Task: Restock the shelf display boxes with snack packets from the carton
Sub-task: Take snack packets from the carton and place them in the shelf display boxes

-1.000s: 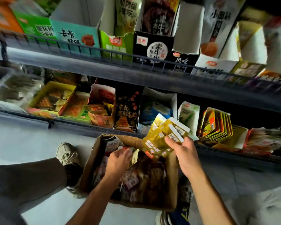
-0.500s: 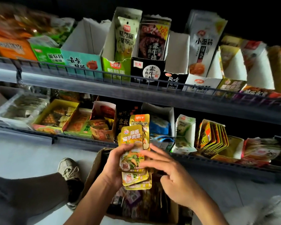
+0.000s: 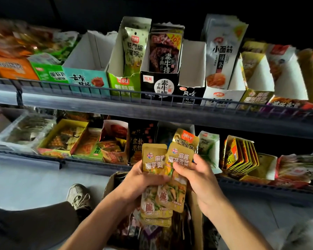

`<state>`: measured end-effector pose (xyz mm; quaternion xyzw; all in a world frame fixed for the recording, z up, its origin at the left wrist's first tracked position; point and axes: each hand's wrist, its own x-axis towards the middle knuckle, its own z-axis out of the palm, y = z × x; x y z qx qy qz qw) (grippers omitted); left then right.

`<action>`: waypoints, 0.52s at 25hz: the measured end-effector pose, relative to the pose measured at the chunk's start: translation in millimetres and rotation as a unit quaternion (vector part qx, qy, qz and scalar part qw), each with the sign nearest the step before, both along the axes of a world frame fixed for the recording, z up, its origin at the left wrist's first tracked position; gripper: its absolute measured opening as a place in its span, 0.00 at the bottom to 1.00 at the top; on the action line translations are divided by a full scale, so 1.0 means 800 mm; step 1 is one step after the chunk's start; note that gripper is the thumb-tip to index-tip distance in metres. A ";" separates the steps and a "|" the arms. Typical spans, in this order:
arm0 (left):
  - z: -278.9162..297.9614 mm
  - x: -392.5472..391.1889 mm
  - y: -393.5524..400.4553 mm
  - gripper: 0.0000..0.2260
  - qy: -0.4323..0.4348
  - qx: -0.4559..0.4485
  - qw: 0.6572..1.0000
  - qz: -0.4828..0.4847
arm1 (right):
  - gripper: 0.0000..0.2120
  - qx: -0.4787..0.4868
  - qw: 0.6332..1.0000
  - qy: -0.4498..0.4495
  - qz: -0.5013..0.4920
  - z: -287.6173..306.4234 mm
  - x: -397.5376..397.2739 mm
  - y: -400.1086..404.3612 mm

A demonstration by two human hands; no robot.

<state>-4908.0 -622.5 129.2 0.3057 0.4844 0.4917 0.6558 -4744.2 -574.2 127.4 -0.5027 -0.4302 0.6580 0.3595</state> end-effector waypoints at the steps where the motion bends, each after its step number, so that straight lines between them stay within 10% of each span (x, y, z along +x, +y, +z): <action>1: -0.004 -0.005 -0.001 0.11 0.005 -0.015 1.000 0.008 | 0.14 -0.030 0.999 0.013 -0.012 -0.005 0.003 0.004; 6: -0.030 -0.024 -0.010 0.11 0.014 -0.135 0.984 0.116 | 0.14 -0.117 0.977 -0.162 0.075 -0.073 0.024 0.002; 10: -0.042 -0.031 -0.012 0.16 0.013 -0.159 0.977 0.143 | 0.21 -0.055 0.885 -0.397 0.237 -0.115 0.029 -0.012; 13: -0.043 -0.023 -0.012 0.17 0.011 -0.160 0.977 0.137 | 0.15 0.014 0.903 -0.405 0.141 -0.087 0.036 -0.007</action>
